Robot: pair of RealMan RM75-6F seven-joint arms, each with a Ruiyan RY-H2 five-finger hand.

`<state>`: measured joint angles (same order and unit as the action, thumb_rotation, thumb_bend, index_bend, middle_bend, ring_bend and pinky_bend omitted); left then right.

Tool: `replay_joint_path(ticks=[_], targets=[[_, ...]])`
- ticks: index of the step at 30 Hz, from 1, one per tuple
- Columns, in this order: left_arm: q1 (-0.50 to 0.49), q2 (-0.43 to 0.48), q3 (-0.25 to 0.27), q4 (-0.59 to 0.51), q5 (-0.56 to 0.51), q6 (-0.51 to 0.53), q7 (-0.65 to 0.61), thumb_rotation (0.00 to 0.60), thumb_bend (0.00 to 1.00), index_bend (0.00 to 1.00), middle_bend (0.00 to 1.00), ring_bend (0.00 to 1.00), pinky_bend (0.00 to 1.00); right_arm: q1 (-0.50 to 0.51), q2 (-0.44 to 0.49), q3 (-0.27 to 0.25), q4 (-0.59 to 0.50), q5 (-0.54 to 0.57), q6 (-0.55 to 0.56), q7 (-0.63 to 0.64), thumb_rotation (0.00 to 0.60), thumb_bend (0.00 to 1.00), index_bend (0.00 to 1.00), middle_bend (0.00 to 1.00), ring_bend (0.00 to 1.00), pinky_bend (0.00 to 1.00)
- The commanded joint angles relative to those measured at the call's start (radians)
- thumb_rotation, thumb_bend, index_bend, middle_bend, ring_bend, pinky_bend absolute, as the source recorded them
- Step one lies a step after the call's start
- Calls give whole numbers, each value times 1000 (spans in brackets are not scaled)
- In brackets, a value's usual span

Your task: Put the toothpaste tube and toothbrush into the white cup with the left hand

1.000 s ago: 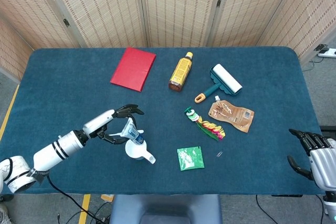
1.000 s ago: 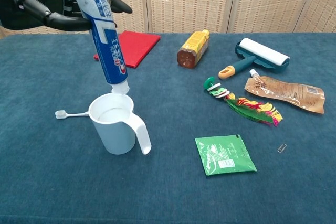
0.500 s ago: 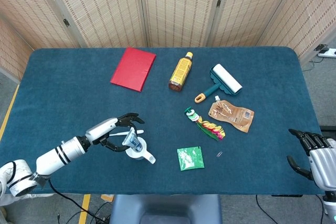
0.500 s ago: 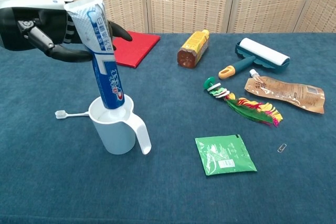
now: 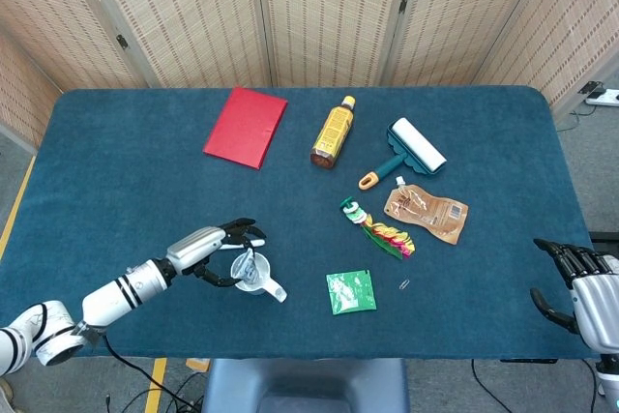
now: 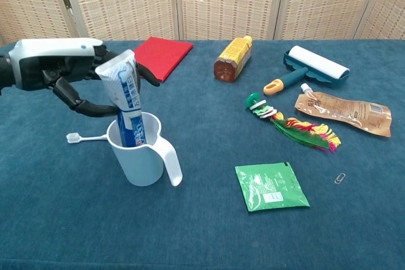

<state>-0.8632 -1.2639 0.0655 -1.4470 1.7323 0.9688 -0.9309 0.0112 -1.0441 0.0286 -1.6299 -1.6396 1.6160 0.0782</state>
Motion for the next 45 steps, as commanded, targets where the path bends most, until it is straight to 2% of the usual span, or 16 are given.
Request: replay_joint_path(ticks=[1,8,14,22,32,39,45], targets=[[-2,-10,8,7,-11,-16,9,600,384,609,211,58,148,0,-1,0,1,-1,-1,-1,600,224,193,287,249,264],[-2,-21,19,19,-22,-24,39,600,384,540,211,58,147,-1,-2,0,3,1,1,1,600,224,193,287,249,264],[-5,-15,29,12,-22,-27,47,600,384,352,211,58,147,-1,-3,0,3,0,1,1,600,224,193,287,249,264],[-1,1,31,-5,-21,-5,52,600,384,196,206,55,146,-3,-2,0,3,-3,5,3,600,224,193,287,249,264],[16,99,28,-53,-5,79,18,600,384,180,194,44,146,-4,-1,1,5,-6,10,8,600,224,193,287,249,264],[47,147,-10,-19,-80,117,-44,600,384,186,194,43,146,1,-4,-1,9,-13,5,10,600,224,193,287,249,264],[70,159,-31,30,-139,101,-58,600,384,204,194,43,147,1,-4,-1,13,-15,6,15,600,224,193,287,248,264]])
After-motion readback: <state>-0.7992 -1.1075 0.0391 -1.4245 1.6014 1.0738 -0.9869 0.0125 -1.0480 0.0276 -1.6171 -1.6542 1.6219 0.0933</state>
